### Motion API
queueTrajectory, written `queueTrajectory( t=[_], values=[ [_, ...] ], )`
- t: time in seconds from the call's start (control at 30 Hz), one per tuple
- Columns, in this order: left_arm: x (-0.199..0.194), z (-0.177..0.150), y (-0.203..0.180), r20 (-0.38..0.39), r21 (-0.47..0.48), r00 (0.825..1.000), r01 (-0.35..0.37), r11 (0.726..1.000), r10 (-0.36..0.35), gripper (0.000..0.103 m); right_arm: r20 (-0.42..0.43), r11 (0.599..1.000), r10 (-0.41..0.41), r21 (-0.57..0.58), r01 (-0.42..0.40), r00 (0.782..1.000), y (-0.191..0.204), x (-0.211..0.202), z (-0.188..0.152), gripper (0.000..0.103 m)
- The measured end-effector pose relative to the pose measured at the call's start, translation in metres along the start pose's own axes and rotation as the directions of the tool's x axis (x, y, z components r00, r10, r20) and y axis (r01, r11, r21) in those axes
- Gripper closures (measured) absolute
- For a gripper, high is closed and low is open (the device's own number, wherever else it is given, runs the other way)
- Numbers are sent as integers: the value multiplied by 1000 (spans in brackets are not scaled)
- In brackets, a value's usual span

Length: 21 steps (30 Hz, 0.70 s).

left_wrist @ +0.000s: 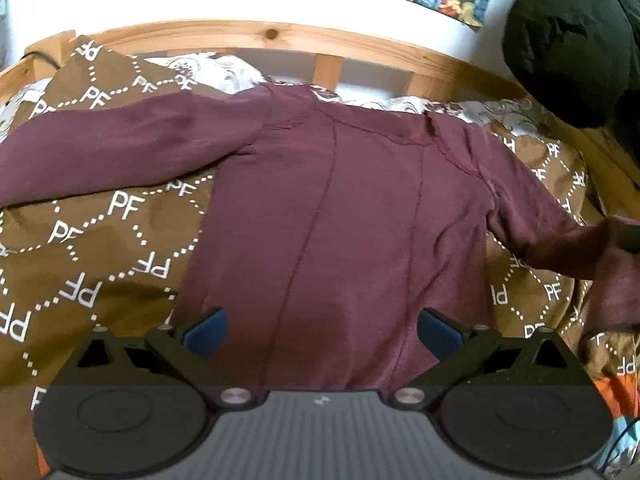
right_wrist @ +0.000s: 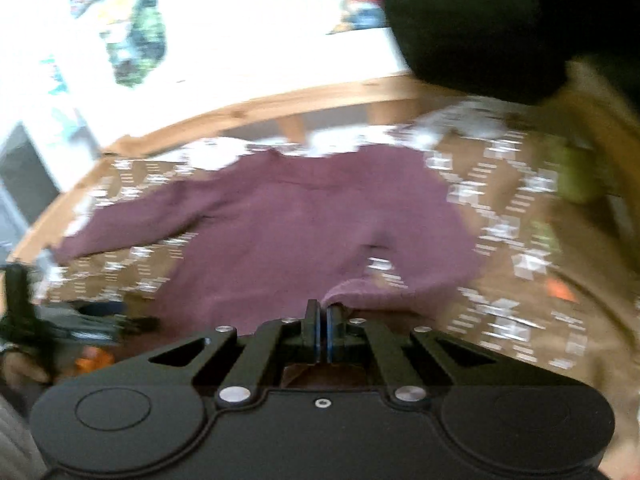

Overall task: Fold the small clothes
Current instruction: 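Fold the held sleeve across the shirt body with the right gripper, release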

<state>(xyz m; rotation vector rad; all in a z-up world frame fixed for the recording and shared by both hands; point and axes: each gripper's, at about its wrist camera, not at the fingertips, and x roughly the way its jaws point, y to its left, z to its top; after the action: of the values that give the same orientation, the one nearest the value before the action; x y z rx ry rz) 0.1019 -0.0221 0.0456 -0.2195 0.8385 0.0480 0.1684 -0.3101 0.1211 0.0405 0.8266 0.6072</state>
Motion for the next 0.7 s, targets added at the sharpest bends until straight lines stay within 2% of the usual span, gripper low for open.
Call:
queueTrajectory(
  t=[0.1,0.3,0.43,0.5,0.53,0.6,0.7],
  values=[
    [-1,0,6,6,-20,1000,-11,1000,11,1,-23,994,96,-50,-97,995,31,31,11,101],
    [0,1,20,-2,-60,999,-50,997,50,1,-29,969,187,-157,-189,982,84,112,25,101],
    [7,0,28,-41,-79,995,-97,992,94,1,-8,946,190,-264,-186,982,121,154,21,99],
    [11,0,32,-64,-89,992,-113,990,108,1,-14,933,203,-300,-198,979,132,171,15,86],
    [13,-1,33,-74,-93,991,-119,989,113,1,-18,928,224,-303,-219,974,133,178,11,82],
    [18,-2,34,-95,-96,988,-130,987,121,1,-21,917,271,-298,-265,962,130,181,0,59],
    [24,-3,32,-128,-92,984,-139,986,127,1,3,908,321,-285,-307,947,122,181,-12,40]
  ],
)
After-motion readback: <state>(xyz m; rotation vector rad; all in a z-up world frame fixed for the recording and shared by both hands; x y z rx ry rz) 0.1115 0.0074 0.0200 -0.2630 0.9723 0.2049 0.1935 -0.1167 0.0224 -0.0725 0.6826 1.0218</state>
